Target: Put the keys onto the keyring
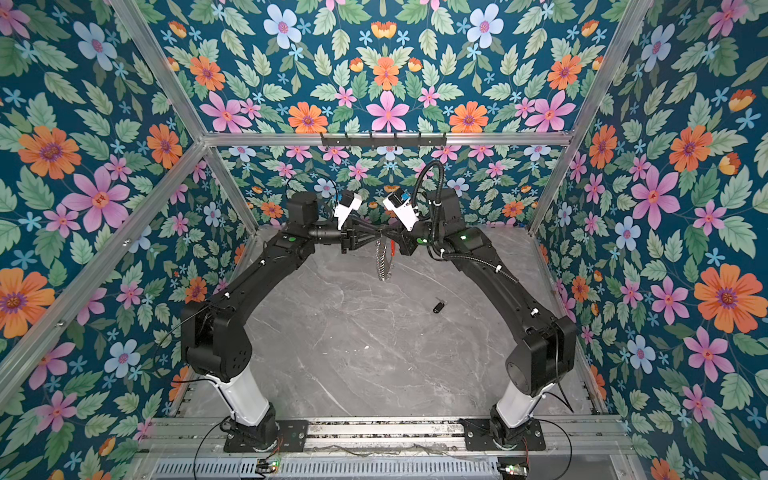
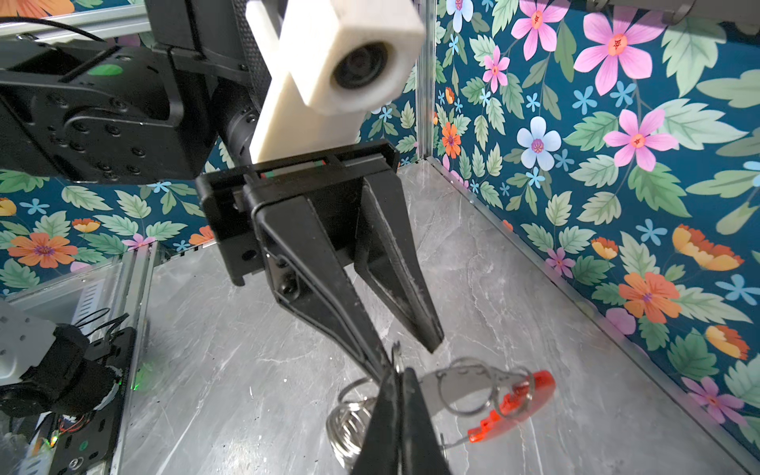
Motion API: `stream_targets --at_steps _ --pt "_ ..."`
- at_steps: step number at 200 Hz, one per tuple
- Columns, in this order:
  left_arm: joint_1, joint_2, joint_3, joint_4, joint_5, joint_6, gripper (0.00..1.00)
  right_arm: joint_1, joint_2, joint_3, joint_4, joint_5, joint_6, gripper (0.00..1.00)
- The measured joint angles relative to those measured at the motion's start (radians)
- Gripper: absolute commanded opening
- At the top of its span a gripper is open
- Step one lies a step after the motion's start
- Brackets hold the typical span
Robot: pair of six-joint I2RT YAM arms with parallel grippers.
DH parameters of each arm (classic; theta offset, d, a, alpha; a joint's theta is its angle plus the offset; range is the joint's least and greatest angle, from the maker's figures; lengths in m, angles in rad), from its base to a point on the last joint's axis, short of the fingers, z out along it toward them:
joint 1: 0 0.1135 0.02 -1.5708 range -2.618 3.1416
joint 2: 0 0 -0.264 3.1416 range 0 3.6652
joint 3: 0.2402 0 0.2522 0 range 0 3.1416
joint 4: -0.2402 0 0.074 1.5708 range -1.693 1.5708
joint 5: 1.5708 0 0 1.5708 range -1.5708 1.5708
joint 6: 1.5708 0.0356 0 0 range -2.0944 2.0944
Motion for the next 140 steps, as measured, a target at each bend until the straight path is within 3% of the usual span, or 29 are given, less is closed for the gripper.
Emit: stream_targets --at_steps 31,69,113,140 --pt "0.000 0.000 0.001 0.000 0.019 0.002 0.00 0.006 0.000 0.006 -0.002 0.004 0.000 0.00" --pt "0.001 0.000 -0.016 0.037 0.026 -0.039 0.00 0.010 0.001 0.008 -0.003 0.021 0.002 0.00" --pt "-0.006 -0.028 -0.180 0.407 0.021 -0.297 0.00 0.005 -0.076 -0.101 0.087 0.044 0.090 0.00" --pt "0.002 -0.030 -0.197 0.527 0.012 -0.378 0.03 0.002 -0.075 -0.101 0.133 0.030 0.107 0.00"
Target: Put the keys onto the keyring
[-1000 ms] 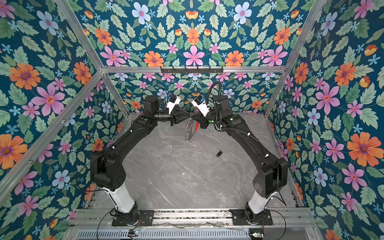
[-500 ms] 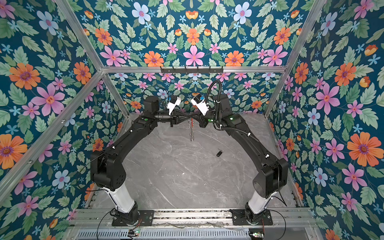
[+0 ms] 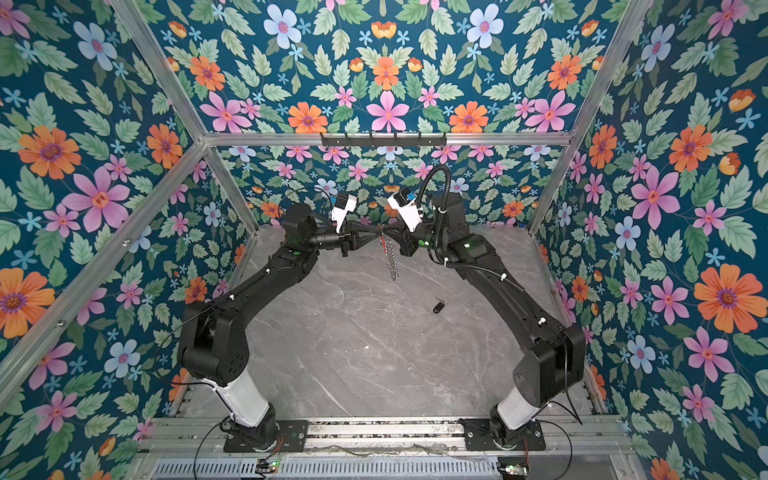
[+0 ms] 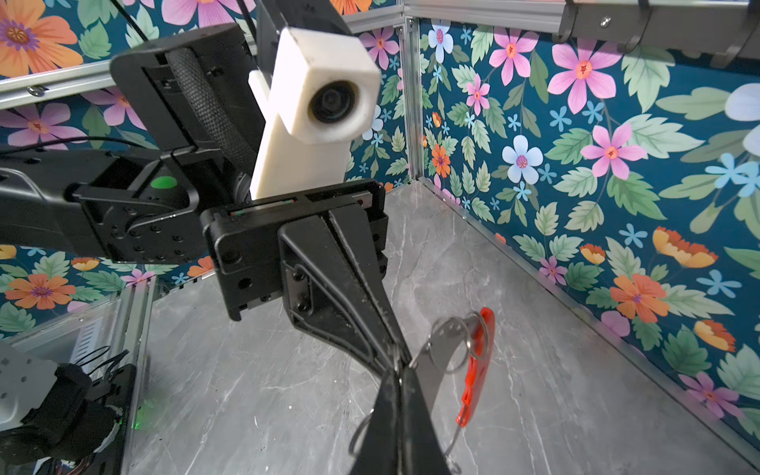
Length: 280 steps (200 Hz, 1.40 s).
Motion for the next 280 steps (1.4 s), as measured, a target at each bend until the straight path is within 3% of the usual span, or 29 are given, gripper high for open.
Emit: stream_targets --at_steps 20,39,97,280 --pt "0.011 -0.004 0.000 0.038 0.000 -0.017 0.26 0.000 0.002 0.006 0.016 -0.012 0.003 0.00" --pt "0.025 -0.012 0.000 0.044 -0.021 -0.038 0.33 -0.005 0.002 0.016 0.015 -0.027 0.003 0.00" --pt "0.032 -0.012 0.050 0.044 0.005 -0.033 0.26 -0.004 0.011 0.029 0.006 -0.082 0.003 0.00" --pt "0.053 -0.005 0.062 0.012 0.064 -0.043 0.36 -0.003 0.039 0.044 -0.038 -0.108 -0.009 0.00"
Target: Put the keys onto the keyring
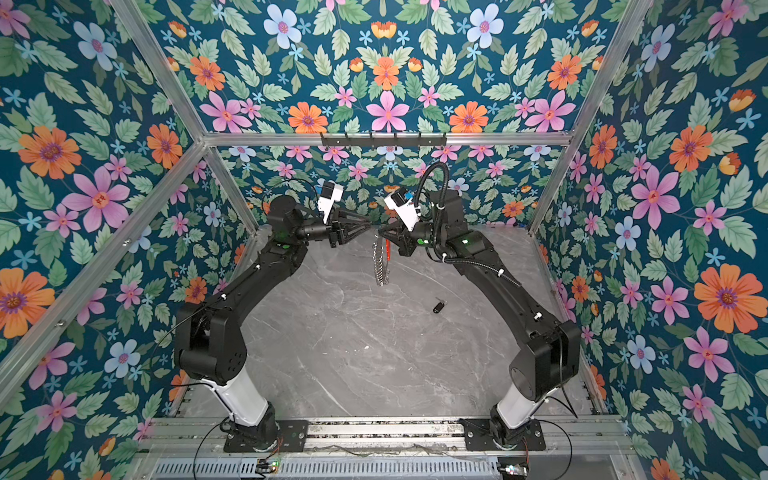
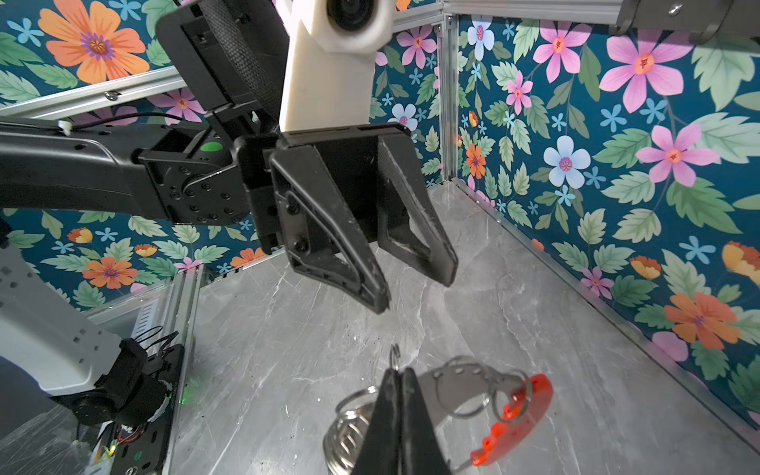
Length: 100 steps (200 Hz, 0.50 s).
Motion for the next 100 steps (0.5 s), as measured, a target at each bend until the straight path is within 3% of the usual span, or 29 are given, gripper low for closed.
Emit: stream_targets --at_steps 58,100 --pt "-0.018 0.002 0.000 -0.009 0.005 0.000 0.34 0.002 0.000 0.033 0.002 0.002 -0.003 0.00" --pt "-0.025 0.010 0.008 -0.016 0.018 0.001 0.25 0.003 0.003 0.033 0.002 0.002 -0.002 0.00"
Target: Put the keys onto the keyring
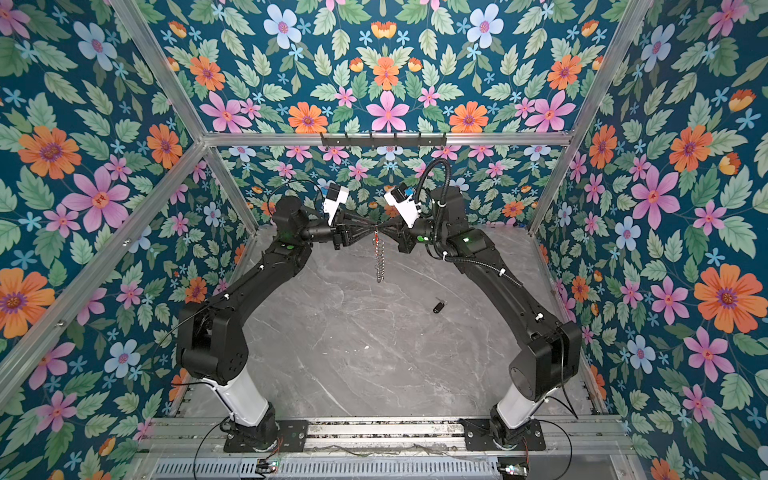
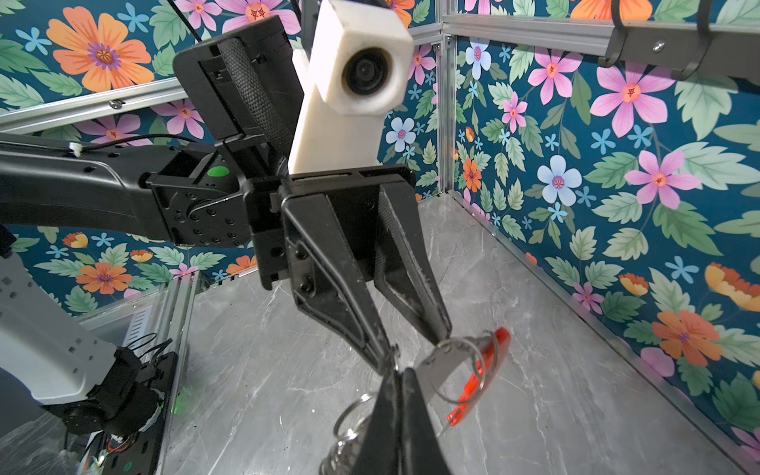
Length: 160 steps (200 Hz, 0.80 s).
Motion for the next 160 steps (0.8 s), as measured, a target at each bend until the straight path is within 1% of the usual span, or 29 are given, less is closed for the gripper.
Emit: stream_targets --at_steps 17,45,57,70,81,92,147,160 --pt "-0.002 0.007 0.012 -0.002 0.014 0.002 0.21 0.001 0.002 0.004 0.000 0.002 0.000 0.00" --pt "-0.007 0.015 0.019 -0.019 0.020 0.002 0.21 0.003 0.006 0.023 -0.005 0.003 0.000 0.00" --pt "-0.009 0.015 0.019 -0.024 0.023 0.002 0.19 0.003 0.008 0.031 -0.013 0.003 0.000 0.00" --pt "-0.010 0.015 0.020 -0.031 0.025 0.002 0.12 0.004 0.027 0.046 -0.005 0.001 0.000 0.00" --pt "-0.009 0.017 0.021 -0.045 0.025 0.001 0.04 0.005 0.041 0.049 -0.001 0.000 0.000 0.00" --pt "-0.008 0.021 0.021 -0.052 0.043 -0.001 0.00 0.005 0.047 0.052 -0.008 0.006 -0.001 0.00" --pt "-0.008 0.021 0.026 -0.059 0.043 -0.002 0.00 0.004 0.050 0.064 -0.023 0.010 -0.011 0.00" --pt "-0.008 0.018 0.018 -0.047 0.030 -0.008 0.00 0.004 0.049 0.061 -0.017 0.018 -0.009 0.23"
